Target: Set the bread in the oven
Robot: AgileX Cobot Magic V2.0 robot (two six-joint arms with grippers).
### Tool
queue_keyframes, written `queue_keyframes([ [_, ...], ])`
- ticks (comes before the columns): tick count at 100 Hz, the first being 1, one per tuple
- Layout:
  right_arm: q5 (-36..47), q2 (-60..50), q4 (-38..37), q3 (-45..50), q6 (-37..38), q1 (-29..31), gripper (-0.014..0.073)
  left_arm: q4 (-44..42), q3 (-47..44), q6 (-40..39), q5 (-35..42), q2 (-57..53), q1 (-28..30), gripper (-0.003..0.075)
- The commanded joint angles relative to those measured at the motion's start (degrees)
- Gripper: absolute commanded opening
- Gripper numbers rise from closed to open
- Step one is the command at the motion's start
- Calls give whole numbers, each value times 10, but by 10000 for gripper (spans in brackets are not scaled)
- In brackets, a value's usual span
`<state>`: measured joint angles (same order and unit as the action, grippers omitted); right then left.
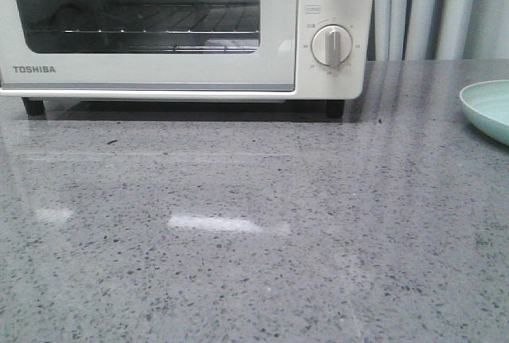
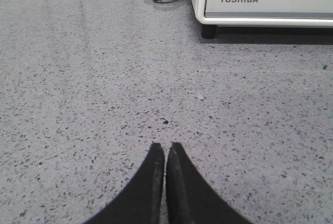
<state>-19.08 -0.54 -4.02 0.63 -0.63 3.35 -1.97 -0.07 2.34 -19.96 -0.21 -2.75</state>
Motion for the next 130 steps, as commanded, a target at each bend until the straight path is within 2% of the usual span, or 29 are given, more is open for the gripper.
queue_keyframes([
  [1, 15, -11, 2, 6, 2, 5, -75, 7, -13, -1, 34, -18, 3, -21],
  [11, 15, -11, -12, 6, -2, 5, -75, 7, -13, -1, 34, -18, 3, -21],
  [24, 16, -11, -138, 6, -2, 5, -75, 7, -13, -1, 34, -18, 3, -21],
  [39, 18, -11, -145, 6, -2, 5, -75, 9, -13, -1, 56, -18, 3, -21],
  [51, 34, -11, -153, 6, -2, 5, -75, 20, -13, -1, 119, -18, 3, -21],
  [65, 159, -11, -153, 6, -2, 5, -75, 49, -13, -1, 189, -18, 3, -21],
  [77, 231, -11, -210, 6, -6, 6, -75, 49, -13, -1, 232, -18, 3, -21],
  [99, 376, -11, -210, 6, 3, 6, -75, 70, -13, -3, 262, -18, 3, -21],
  [111, 472, -11, -209, 6, 117, 6, -75, 70, -13, -3, 259, -18, 3, -21],
  [118, 514, -11, -207, 6, 142, 6, -75, 82, -13, -4, 255, -18, 3, -21],
  [130, 538, -11, -190, 5, 208, 5, -74, 140, -13, -4, 260, -18, 3, -21],
])
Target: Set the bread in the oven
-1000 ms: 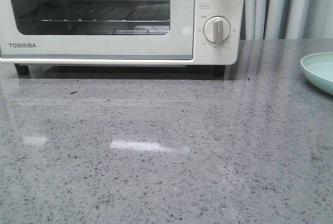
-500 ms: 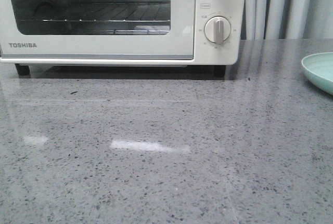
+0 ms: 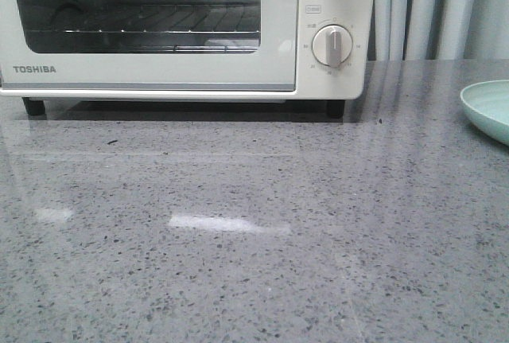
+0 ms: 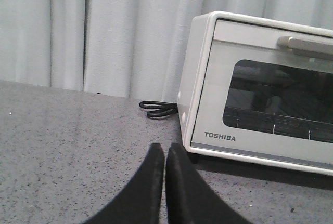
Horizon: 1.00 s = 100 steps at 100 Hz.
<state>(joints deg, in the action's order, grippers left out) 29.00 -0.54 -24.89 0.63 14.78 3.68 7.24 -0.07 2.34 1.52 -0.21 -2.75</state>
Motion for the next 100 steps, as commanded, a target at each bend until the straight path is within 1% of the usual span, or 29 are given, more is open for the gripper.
queue_keyframes([
  [1, 55, -11, 18, 5, 57, 2, -74, 53, -13, -4, 46, -18, 3, -21],
  [8, 34, -11, 18, 3, 61, 2, -74, 96, -13, -4, 60, -18, 3, -21],
  [21, -18, -11, 9, -17, 61, 2, -74, 98, -5, -4, 71, -18, 1, -22],
  [27, -34, -11, 9, -30, 61, 2, -74, 110, 4, -23, 71, -18, 1, -22],
  [32, -62, -11, 9, -45, 80, 1, -74, 127, 21, -49, 74, -18, 1, -21],
  [39, -140, -9, 9, -77, 134, -1, -74, 126, 51, -63, 73, -18, 1, -21],
  [42, -185, -6, 9, -92, 156, -1, -66, 119, 64, -63, 72, -16, 1, -21],
  [47, -248, 3, 9, -120, 184, -4, -60, 85, 87, -62, 69, -16, 1, -21],
  [51, -290, 14, 9, -146, 187, -9, -57, 59, 100, -62, 69, -14, 1, -21],
  [56, -318, 30, 9, -175, 187, -14, -57, 51, 118, -62, 70, -9, 1, -21],
  [71, -323, 87, 14, -252, 187, -37, -57, 49, 172, -62, 66, 14, 1, -21],
  [73, -335, 96, 15, -266, 187, -41, -57, 43, 178, -62, 60, 18, 1, -21],
  [83, -422, 143, 15, -341, 187, -60, -57, -41, 219, -62, 16, 44, 1, -21],
  [92, -498, 190, 16, -395, 186, -79, -57, -58, 254, -62, 8, 73, 1, -21],
  [96, -523, 208, 33, -420, 186, -87, -57, -67, 271, -62, 8, 86, 1, -21],
  [100, -542, 227, 68, -444, 186, -95, -57, -79, 283, -62, 8, 99, 1, -21],
])
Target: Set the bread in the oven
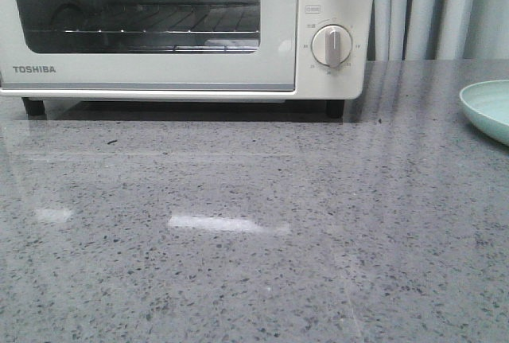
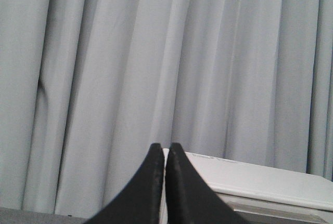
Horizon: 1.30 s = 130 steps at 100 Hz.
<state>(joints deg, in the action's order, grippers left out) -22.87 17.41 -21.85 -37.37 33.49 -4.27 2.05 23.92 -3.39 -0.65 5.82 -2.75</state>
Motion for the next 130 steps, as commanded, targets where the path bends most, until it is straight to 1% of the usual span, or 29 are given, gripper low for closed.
queue_keyframes([
  [1, -26, 54, 44, -68, -1, -19, -57, -30, 45, -5, 29, 43, 1, -21],
  [7, -47, 76, 108, -99, -1, -28, -57, -55, 62, -5, 29, 62, 1, -21],
  [16, -59, 109, 204, -133, -1, -33, -57, -61, 81, -5, 31, 89, 1, -21],
  [21, -56, 121, 231, -144, -2, -35, -57, -62, 88, -5, 33, 101, 1, -21],
  [25, -56, 129, 229, -153, -31, -36, -57, -64, 93, -5, 37, 111, 1, -21],
  [31, -66, 140, 229, -165, -114, -36, -55, -75, 98, -5, 46, 122, 1, -21],
  [40, -89, 156, 229, -183, -184, -36, -49, -101, 107, -5, 52, 137, -11, -21],
  [44, -97, 162, 229, -189, -200, -36, -49, -106, 111, -5, 52, 146, -25, -21],
  [50, -103, 169, 229, -193, -244, -36, -48, -113, 117, -5, 52, 160, -50, -21],
  [57, -105, 177, 229, -193, -272, -36, -49, -114, 125, -5, 52, 181, -90, -21],
  [68, -110, 189, 226, -193, -293, -36, -49, -141, 147, -5, 51, 222, -169, -22],
  [74, -110, 194, 218, -193, -297, -36, -49, -141, 163, -5, 49, 254, -210, -22],
  [86, -111, 198, 181, -193, -297, -36, -49, -138, 214, -5, 6, 323, -265, -22],
  [97, -106, 198, 151, -195, -297, -36, -49, -121, 268, -5, -37, 395, -274, -22],
  [106, -126, 205, 144, -216, -297, -36, -49, -85, 315, -5, -58, 444, -274, -21],
  [117, -166, 230, 144, -260, -297, -36, -49, -65, 351, -5, -70, 488, -274, -21],
  [130, -213, 271, 144, -329, -297, -36, -49, -52, 376, -5, -105, 526, -274, -21],
])
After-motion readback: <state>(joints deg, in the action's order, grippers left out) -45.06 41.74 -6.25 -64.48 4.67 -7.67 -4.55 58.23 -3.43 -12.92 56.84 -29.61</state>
